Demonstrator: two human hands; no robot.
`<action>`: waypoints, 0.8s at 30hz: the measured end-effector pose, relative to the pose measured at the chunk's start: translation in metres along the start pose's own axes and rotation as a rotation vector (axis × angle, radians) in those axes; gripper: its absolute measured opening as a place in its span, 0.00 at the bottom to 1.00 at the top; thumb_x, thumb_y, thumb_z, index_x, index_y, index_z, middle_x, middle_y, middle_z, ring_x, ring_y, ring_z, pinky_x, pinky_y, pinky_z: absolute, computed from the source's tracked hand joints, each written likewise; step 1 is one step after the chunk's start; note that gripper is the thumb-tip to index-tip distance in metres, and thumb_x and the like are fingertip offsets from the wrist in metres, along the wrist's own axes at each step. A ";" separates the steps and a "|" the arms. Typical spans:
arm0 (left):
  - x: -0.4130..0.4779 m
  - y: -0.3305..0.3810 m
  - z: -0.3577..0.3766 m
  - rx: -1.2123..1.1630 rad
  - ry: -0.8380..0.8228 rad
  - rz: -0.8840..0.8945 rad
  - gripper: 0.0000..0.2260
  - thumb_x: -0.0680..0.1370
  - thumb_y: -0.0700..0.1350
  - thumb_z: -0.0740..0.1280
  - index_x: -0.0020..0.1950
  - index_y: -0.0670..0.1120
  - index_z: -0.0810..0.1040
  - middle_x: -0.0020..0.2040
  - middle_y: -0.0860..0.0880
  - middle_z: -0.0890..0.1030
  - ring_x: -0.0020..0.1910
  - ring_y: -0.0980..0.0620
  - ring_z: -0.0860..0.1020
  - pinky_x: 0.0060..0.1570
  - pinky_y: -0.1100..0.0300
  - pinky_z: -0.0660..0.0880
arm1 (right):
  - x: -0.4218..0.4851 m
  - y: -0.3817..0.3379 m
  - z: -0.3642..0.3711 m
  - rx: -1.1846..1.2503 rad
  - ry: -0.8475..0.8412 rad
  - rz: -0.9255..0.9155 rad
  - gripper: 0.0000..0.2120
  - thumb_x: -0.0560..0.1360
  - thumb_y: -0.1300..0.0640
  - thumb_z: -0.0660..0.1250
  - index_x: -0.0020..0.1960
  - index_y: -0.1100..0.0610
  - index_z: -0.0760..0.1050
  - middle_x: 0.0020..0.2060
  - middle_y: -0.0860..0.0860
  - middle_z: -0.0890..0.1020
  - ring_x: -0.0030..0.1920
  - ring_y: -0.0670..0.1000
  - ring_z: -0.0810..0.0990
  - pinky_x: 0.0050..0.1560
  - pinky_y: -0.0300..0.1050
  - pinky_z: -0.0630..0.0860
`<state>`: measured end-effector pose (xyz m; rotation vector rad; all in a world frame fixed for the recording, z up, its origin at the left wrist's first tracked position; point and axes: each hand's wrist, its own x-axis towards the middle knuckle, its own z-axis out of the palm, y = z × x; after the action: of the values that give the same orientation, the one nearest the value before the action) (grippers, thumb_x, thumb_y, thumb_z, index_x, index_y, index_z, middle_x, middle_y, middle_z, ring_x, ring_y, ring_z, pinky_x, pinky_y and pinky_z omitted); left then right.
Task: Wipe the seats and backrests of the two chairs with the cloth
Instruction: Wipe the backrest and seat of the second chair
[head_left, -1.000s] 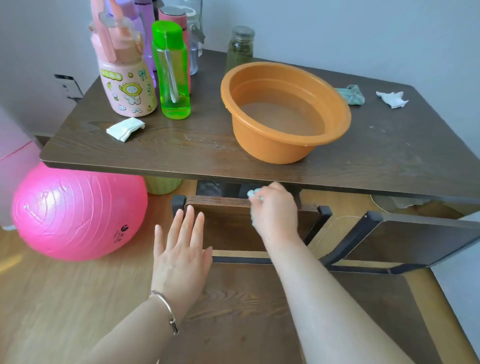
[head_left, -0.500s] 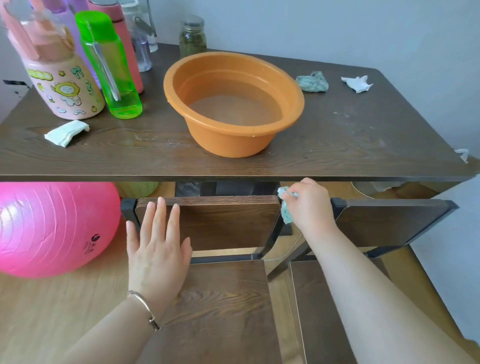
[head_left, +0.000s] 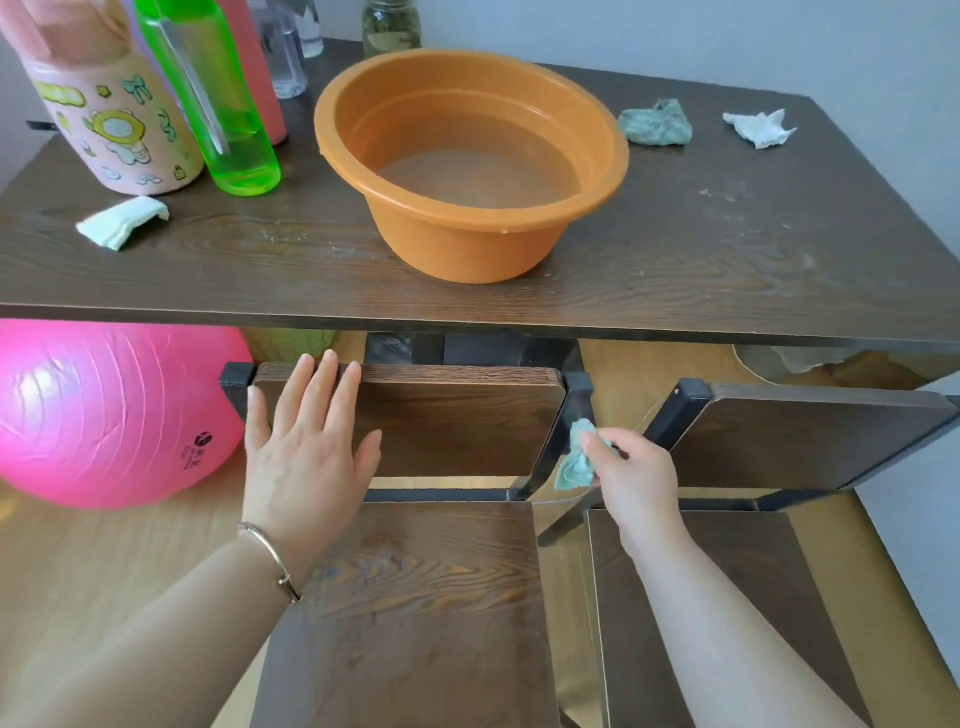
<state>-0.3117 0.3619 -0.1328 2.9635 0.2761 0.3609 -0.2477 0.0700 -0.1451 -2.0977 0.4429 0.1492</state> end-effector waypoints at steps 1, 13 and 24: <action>-0.002 0.000 0.001 -0.007 0.005 0.002 0.30 0.77 0.52 0.66 0.77 0.45 0.62 0.77 0.45 0.63 0.78 0.45 0.55 0.73 0.35 0.51 | -0.003 0.004 0.005 0.091 0.003 0.039 0.11 0.77 0.50 0.69 0.58 0.49 0.79 0.48 0.46 0.82 0.49 0.46 0.82 0.43 0.40 0.82; -0.069 -0.010 0.049 -0.070 -0.148 -0.119 0.30 0.78 0.49 0.64 0.78 0.46 0.57 0.79 0.47 0.55 0.79 0.48 0.50 0.74 0.38 0.51 | -0.040 -0.006 0.089 0.343 0.284 -0.093 0.10 0.77 0.47 0.69 0.57 0.48 0.79 0.50 0.42 0.82 0.53 0.42 0.81 0.49 0.42 0.82; -0.126 -0.058 0.076 -0.050 -0.368 -0.343 0.30 0.80 0.54 0.59 0.79 0.48 0.53 0.80 0.48 0.52 0.79 0.49 0.48 0.75 0.39 0.48 | -0.086 -0.005 0.217 0.294 0.170 -0.295 0.06 0.76 0.57 0.72 0.51 0.56 0.83 0.49 0.47 0.82 0.50 0.44 0.81 0.48 0.30 0.76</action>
<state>-0.4228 0.3840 -0.2440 2.7857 0.6976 -0.2123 -0.3106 0.2760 -0.2343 -1.8658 0.2341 -0.2539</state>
